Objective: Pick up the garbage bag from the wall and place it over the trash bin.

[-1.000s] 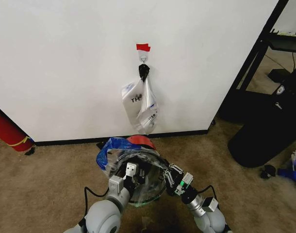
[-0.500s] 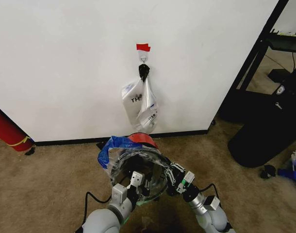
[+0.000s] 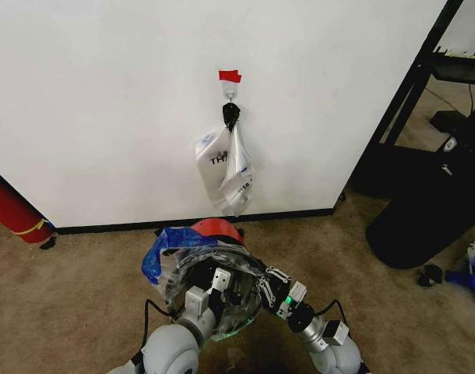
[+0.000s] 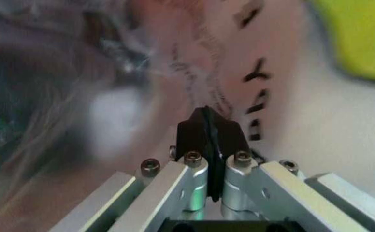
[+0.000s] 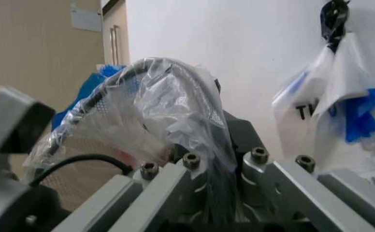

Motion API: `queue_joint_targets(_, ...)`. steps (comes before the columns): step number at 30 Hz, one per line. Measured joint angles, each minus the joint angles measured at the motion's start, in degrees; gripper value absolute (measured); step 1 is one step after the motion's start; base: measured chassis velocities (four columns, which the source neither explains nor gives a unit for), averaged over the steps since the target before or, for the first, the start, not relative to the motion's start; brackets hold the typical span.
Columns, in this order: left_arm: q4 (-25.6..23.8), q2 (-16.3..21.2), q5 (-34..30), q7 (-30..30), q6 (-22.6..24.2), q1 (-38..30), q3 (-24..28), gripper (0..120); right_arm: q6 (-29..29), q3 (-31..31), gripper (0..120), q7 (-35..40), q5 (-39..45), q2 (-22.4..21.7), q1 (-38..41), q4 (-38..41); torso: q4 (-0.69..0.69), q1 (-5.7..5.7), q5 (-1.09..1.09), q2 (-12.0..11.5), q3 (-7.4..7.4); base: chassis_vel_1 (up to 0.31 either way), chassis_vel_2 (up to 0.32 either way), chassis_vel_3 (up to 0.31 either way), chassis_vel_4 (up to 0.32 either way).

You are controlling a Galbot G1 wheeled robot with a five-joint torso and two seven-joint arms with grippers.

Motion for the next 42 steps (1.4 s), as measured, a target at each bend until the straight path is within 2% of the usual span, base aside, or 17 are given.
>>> queue_joint_targets(26, 3.84, -2.12, 3.46, -1.07, -3.87, -1.79, -1.35, 0, -0.98, -1.13, 1, 0.54, 1.74, 0.66, -0.97, 1.74, 0.00, 0.00, 0.00, 0.00, 0.00, 0.000, 0.000, 0.000, 0.000)
queue_joint_targets(31, 0.74, -0.87, 3.28, -0.60, -3.42, 0.09, -1.44, 0, -0.09, -0.56, 1, 3.06, 0.49, 1.19, 0.24, -0.85, 0.00, 0.00, 0.00, 0.00, 0.00, 0.000, 0.000, 0.000, 0.000)
queue_joint_targets(35, -3.84, 0.57, 2.50, 0.56, -2.86, 2.77, -0.87, 0, 1.50, -0.34, 1, 11.25, -3.05, 3.85, 3.42, -6.04, 0.00, 0.00, 0.01, 0.00, 0.00, 0.000, 0.000, 0.000, 0.000)
queue_joint_targets(36, -3.84, 0.57, 2.50, 0.56, -2.86, 2.77, -0.87, 0, 1.50, -0.34, 1, 11.25, -3.05, 3.85, 3.42, -6.04, 0.00, 0.00, 0.01, 0.00, 0.00, 0.000, 0.000, 0.000, 0.000)
queue_joint_targets(42, -12.84, 1.62, 5.29, 0.83, -4.28, 6.84, -4.39, 0, -1.50, -0.67, 1, 21.40, 3.08, 3.05, 4.86, -8.11, 0.00, 0.00, 0.00, 0.00, 0.00, 0.000, 0.000, 0.000, 0.000)
